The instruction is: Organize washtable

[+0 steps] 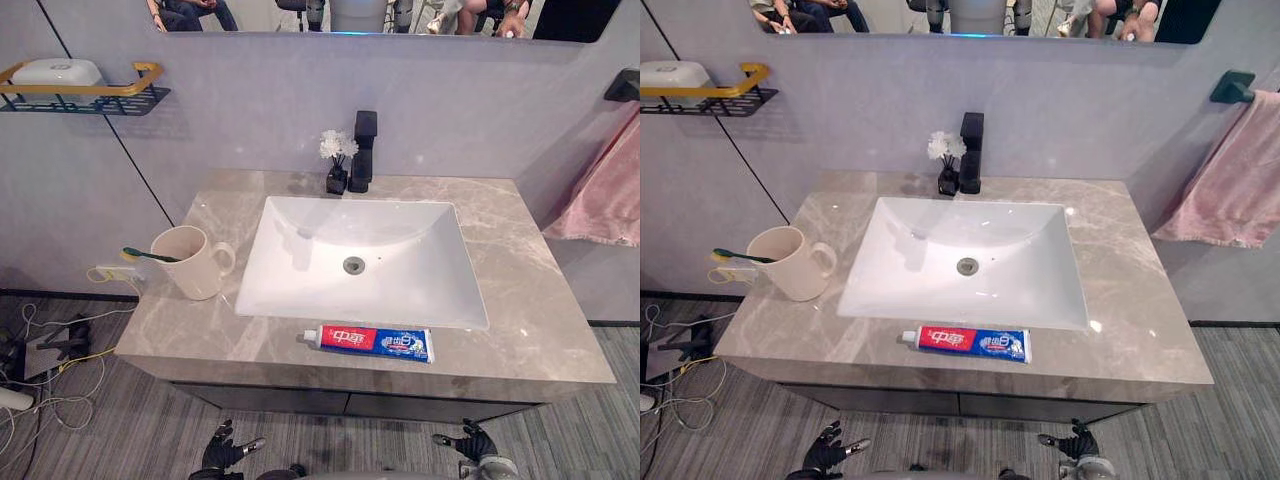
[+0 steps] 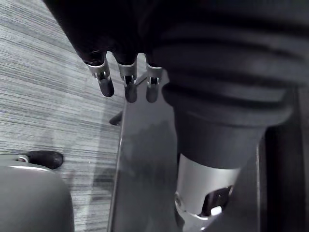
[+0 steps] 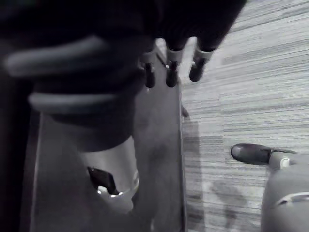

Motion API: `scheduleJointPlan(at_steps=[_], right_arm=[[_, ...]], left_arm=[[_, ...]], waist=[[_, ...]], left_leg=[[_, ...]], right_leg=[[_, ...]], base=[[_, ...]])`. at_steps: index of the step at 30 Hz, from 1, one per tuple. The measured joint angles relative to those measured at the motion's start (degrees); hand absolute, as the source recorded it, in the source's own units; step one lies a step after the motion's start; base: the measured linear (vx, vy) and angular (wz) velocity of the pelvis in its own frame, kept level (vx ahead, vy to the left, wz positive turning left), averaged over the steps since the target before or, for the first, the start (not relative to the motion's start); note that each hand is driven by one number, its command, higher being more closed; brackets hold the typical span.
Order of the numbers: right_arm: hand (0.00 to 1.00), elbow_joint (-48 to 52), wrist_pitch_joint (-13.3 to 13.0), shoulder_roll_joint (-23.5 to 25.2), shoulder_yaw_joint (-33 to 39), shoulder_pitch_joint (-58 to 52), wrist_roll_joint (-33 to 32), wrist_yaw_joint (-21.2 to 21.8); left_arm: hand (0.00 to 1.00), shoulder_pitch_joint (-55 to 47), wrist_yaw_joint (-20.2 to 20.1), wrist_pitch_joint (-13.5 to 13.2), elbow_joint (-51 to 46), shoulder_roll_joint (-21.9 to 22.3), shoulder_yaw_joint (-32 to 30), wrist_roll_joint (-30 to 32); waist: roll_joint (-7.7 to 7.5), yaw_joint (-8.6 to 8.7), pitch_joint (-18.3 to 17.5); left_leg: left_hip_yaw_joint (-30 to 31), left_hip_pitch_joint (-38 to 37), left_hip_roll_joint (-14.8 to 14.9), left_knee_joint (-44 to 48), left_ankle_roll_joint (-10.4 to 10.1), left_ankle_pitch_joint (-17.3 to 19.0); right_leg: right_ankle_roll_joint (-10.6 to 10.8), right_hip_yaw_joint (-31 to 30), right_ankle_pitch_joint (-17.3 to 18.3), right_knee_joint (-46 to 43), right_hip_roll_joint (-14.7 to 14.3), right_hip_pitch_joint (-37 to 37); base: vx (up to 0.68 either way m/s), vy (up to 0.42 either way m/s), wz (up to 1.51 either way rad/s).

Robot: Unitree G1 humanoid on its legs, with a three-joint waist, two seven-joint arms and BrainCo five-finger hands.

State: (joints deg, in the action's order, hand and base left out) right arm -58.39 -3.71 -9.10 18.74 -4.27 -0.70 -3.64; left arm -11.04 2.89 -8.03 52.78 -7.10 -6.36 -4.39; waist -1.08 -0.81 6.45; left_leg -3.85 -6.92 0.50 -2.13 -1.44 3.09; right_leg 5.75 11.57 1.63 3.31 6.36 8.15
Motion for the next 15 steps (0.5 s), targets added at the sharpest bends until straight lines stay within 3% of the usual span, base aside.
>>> scheduleJointPlan(at_steps=[5,10,13,15], right_arm=[[0.0,-1.03,-0.01,-1.16,2.99,0.46,-0.37,0.06],[0.0,-1.11,0.06,-2.19,4.53,1.24,-0.42,0.23],[0.0,-1.08,-0.01,-3.36,5.57,0.6,-0.48,0.53],[0.0,-1.08,0.0,-3.82,6.24,-0.49,-0.5,0.59]], left_arm=[[0.0,1.03,0.66,-0.07,0.02,-0.73,-3.62,-0.2],[0.0,0.99,1.06,-0.06,-0.84,-4.49,-10.0,-1.02],[0.0,0.86,1.6,-0.04,-6.08,-6.98,-15.34,-1.15],[0.0,0.46,2.61,-0.05,-14.53,-8.47,-18.89,-1.07]], waist=[[0.16,-0.02,-0.06],[0.26,-0.36,-0.01],[0.49,-0.33,0.1],[0.69,-1.33,0.15]], left_leg=[[1.85,0.17,-0.63,0.01,0.02,-0.02],[2.6,0.33,-0.92,0.09,0.22,-0.15],[4.69,0.96,-1.58,0.14,0.57,-0.7],[5.88,1.12,-1.86,0.14,0.7,-0.91]], right_leg=[[0.5,1.97,0.37,0.03,0.48,0.76],[0.48,2.82,0.4,-0.05,0.76,1.06],[0.69,4.97,0.96,-0.39,1.37,1.36],[0.73,6.1,1.86,-1.53,1.75,1.38]], base=[[0.03,-0.004,0.2],[-0.03,-0.007,0.1],[-0.06,-0.017,0.36],[-0.05,-0.011,0.3]])
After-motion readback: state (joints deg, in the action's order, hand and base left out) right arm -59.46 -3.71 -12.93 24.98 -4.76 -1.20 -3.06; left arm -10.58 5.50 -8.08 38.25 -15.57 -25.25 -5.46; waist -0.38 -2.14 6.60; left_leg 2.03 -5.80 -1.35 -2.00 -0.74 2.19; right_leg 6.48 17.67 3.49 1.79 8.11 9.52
